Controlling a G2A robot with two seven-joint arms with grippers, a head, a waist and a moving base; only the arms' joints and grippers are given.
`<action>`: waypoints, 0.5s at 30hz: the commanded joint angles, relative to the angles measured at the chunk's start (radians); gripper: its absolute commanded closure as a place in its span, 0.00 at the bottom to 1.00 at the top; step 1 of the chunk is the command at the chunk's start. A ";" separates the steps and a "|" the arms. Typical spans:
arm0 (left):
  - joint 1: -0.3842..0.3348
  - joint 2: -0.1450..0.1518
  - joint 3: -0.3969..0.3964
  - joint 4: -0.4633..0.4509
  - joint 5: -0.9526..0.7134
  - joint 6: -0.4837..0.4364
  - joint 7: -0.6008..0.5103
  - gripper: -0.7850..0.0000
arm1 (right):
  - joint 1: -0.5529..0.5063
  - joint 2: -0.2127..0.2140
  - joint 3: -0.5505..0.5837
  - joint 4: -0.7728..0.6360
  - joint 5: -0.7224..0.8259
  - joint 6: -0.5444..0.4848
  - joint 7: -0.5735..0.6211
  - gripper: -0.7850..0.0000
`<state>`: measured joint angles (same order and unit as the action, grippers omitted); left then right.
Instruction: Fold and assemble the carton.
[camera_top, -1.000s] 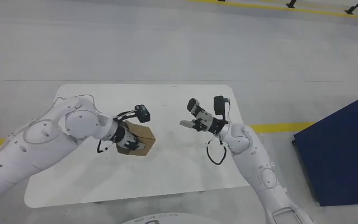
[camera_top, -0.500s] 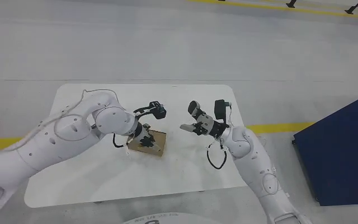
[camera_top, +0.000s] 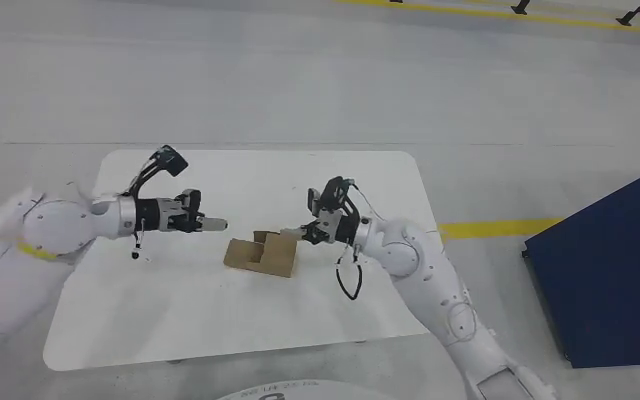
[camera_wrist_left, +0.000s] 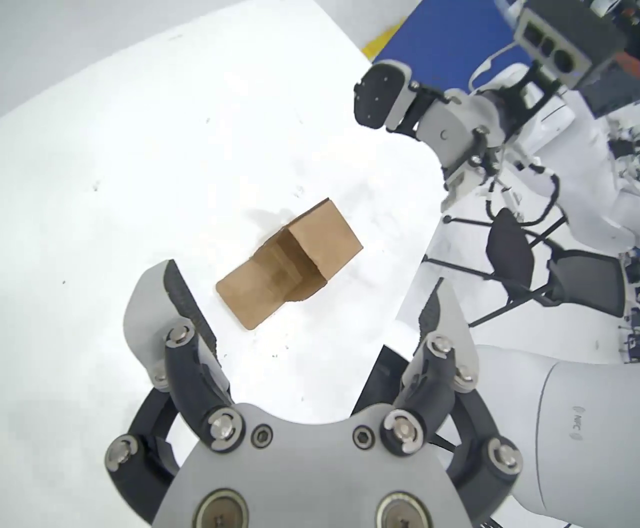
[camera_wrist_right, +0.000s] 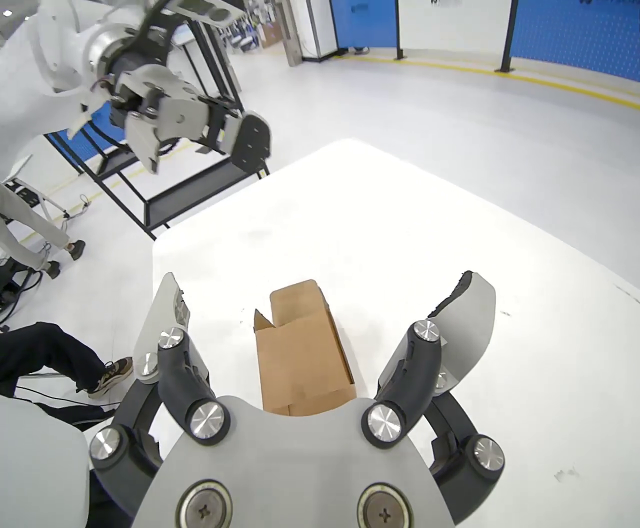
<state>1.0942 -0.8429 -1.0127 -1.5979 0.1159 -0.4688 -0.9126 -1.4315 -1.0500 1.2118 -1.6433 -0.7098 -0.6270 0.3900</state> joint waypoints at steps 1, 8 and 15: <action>0.109 0.023 -0.092 -0.004 -0.030 -0.080 0.031 0.00 | 0.012 -0.003 -0.012 -0.009 0.008 0.041 0.023 0.00; 0.169 0.032 -0.141 -0.005 -0.073 -0.162 0.092 0.00 | 0.012 -0.003 -0.012 -0.009 0.008 0.041 0.023 0.00; 0.169 0.032 -0.141 -0.005 -0.073 -0.162 0.092 0.00 | 0.017 -0.015 -0.106 -0.149 -0.076 0.240 0.178 0.00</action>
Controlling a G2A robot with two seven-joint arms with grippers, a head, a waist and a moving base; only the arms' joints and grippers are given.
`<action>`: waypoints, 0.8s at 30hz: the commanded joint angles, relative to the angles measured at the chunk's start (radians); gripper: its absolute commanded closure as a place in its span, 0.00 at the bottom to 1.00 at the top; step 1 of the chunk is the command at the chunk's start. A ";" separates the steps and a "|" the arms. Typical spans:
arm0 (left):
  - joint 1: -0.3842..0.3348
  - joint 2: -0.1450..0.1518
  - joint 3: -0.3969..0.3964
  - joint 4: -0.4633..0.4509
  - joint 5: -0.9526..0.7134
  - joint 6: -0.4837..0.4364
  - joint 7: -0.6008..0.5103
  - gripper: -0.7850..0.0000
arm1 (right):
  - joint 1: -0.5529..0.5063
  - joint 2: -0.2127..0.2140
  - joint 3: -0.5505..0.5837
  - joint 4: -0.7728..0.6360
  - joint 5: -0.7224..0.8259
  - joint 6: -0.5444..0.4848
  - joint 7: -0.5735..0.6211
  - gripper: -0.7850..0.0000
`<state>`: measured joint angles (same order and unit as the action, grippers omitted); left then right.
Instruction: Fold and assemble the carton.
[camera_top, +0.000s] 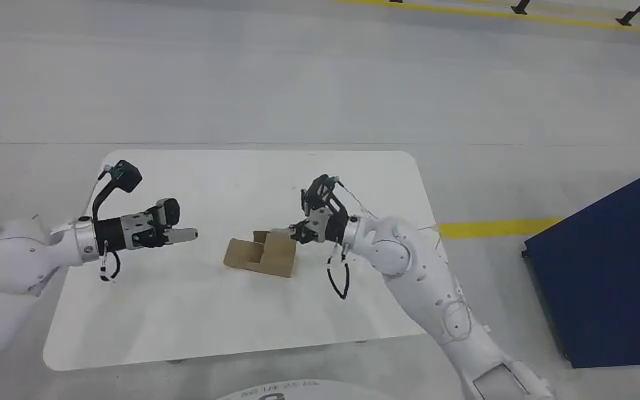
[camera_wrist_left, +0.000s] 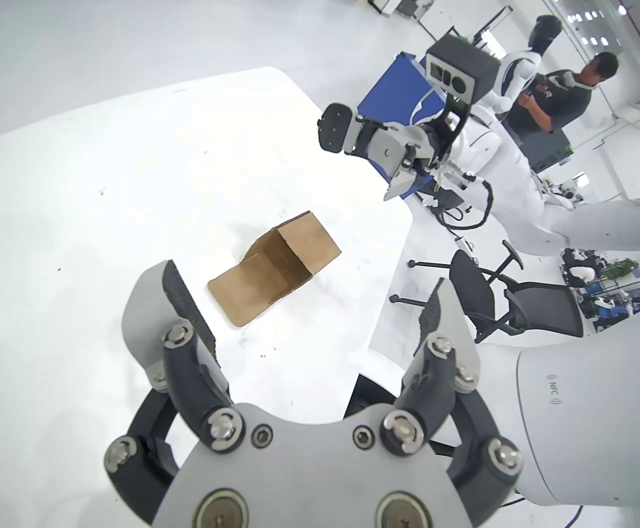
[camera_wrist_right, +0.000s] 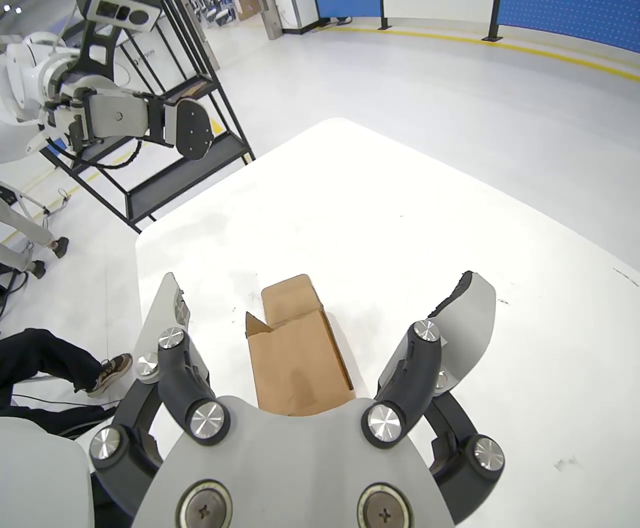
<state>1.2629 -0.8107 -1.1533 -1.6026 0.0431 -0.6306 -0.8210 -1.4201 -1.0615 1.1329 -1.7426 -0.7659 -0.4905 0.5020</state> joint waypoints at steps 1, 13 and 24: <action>0.000 0.000 0.000 0.000 0.000 0.000 0.000 0.00 | 0.019 -0.010 -0.053 -0.073 -0.021 0.177 0.118 0.00; 0.094 0.008 -0.116 -0.033 0.240 0.293 0.298 0.00 | 0.268 -0.131 -0.436 0.014 -0.269 0.967 0.444 0.00; 0.226 0.017 -0.217 -0.123 0.265 0.303 0.340 0.00 | 0.331 -0.205 -0.566 0.086 -0.384 1.181 0.589 0.00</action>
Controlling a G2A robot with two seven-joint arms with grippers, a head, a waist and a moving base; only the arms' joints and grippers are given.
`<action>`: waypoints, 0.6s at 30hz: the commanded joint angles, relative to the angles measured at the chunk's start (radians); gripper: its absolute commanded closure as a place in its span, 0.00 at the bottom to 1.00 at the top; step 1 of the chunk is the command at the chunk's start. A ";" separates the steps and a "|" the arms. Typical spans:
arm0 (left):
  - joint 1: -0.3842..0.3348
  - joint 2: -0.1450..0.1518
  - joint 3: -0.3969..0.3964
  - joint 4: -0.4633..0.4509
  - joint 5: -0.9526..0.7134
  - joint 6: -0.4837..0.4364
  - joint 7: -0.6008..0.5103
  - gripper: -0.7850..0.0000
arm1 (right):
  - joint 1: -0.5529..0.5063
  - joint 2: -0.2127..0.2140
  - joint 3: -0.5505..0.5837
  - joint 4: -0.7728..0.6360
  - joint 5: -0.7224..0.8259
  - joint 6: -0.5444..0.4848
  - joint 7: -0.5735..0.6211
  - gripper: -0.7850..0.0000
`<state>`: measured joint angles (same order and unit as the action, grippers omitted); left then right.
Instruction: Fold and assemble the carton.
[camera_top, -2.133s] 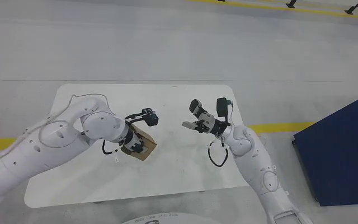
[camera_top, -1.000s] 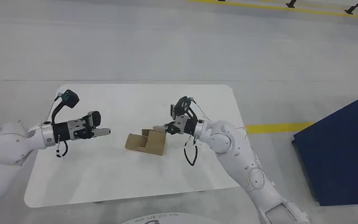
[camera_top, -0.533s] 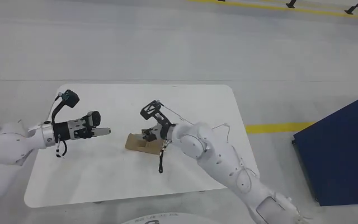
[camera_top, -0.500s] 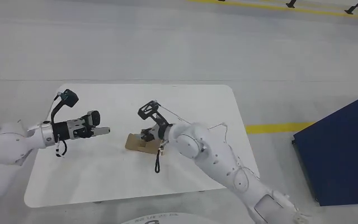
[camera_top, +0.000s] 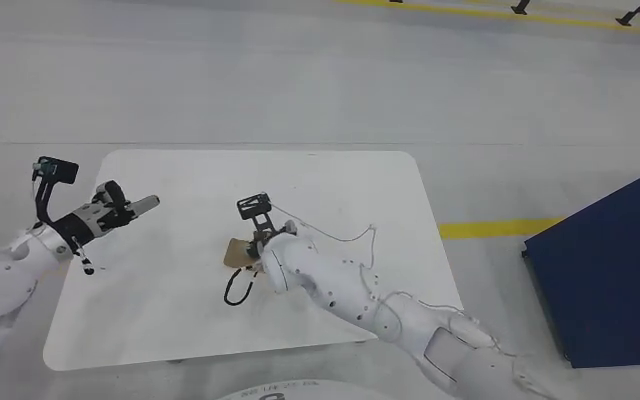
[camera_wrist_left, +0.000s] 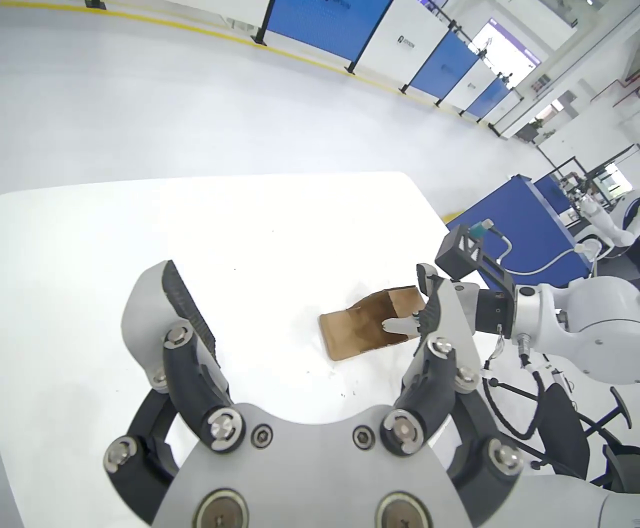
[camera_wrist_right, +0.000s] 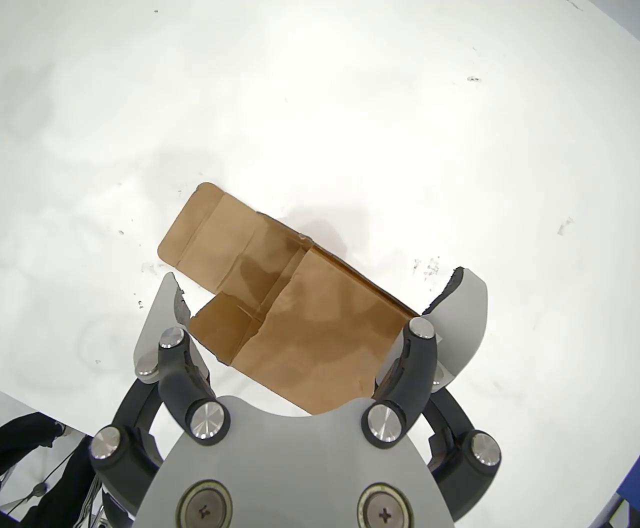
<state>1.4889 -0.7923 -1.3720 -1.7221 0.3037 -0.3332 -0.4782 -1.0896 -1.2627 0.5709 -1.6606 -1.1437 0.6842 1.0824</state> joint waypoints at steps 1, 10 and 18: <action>-0.001 -0.002 0.002 -0.006 0.006 0.009 -0.005 0.00 | 0.001 -0.007 -0.007 0.008 -0.015 0.019 0.018 0.00; -0.006 -0.010 0.006 -0.014 0.016 0.017 -0.026 0.00 | -0.055 -0.031 0.021 0.035 -0.108 0.041 0.012 0.00; -0.006 -0.014 -0.007 -0.009 0.011 0.010 -0.037 0.00 | -0.121 -0.043 0.092 -0.036 -0.196 -0.009 0.062 0.55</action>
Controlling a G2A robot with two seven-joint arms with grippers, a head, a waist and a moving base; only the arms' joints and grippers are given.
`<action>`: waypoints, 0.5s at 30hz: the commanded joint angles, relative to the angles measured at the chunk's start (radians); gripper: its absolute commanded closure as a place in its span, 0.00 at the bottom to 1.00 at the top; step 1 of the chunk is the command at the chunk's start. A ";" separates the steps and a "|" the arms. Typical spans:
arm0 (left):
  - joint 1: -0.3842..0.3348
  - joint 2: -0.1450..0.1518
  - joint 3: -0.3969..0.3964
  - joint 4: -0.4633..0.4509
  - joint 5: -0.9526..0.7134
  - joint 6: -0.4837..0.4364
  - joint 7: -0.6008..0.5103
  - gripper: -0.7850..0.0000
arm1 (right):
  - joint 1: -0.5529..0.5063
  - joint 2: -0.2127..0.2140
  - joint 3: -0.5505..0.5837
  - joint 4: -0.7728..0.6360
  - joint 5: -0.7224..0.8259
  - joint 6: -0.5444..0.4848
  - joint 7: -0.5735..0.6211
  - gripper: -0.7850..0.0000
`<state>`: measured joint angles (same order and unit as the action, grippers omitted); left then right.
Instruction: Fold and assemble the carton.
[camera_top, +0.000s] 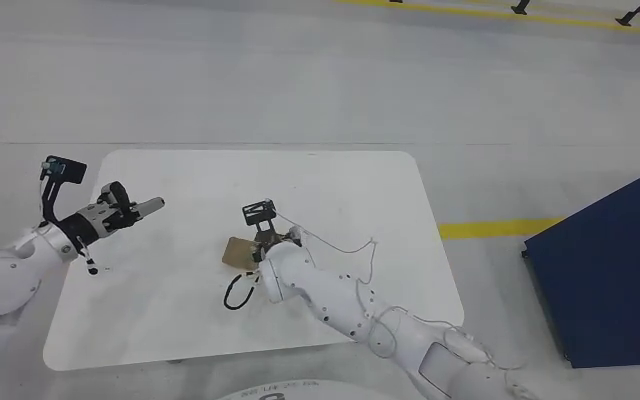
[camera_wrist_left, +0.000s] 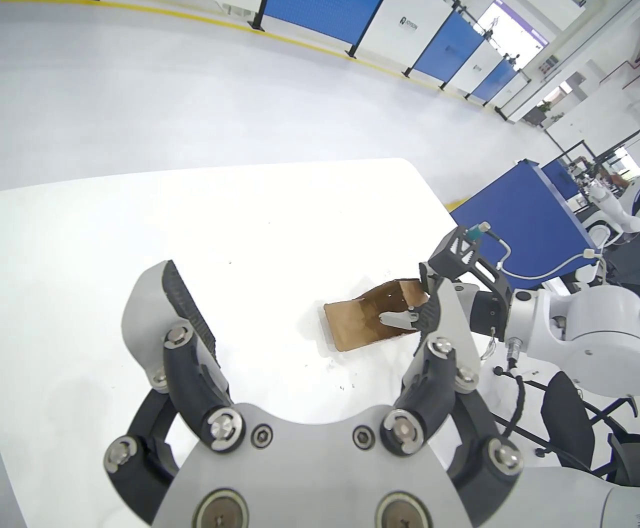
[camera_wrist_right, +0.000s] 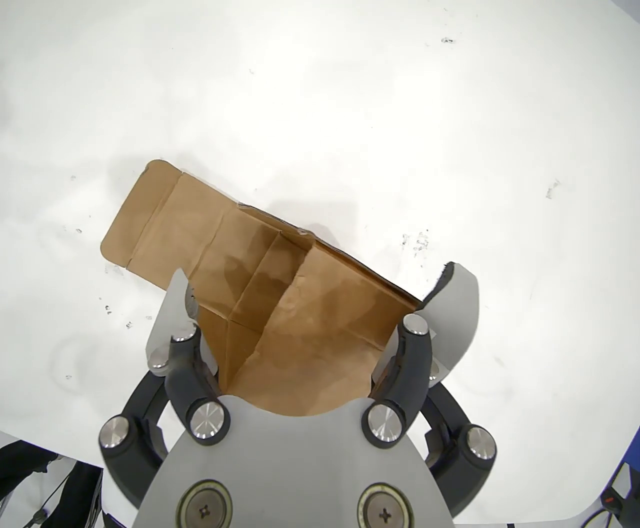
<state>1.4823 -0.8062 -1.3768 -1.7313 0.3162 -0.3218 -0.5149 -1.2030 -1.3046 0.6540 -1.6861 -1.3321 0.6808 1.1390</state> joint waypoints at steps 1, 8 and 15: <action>0.002 -0.001 -0.004 0.000 -0.001 -0.002 -0.002 0.00 | -0.017 -0.001 0.019 -0.020 -0.015 -0.011 0.012 0.61; 0.011 -0.005 -0.014 0.002 -0.002 -0.002 -0.002 0.00 | -0.081 -0.006 0.090 -0.062 -0.061 -0.051 0.051 0.87; 0.015 -0.010 -0.021 0.003 -0.003 -0.004 -0.006 0.00 | -0.128 -0.009 0.130 -0.144 -0.107 -0.081 0.074 0.90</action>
<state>1.4970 -0.8152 -1.3968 -1.7279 0.3123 -0.3252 -0.5202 -1.3258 -1.3134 0.7802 -1.8190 -1.4348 0.6057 1.2121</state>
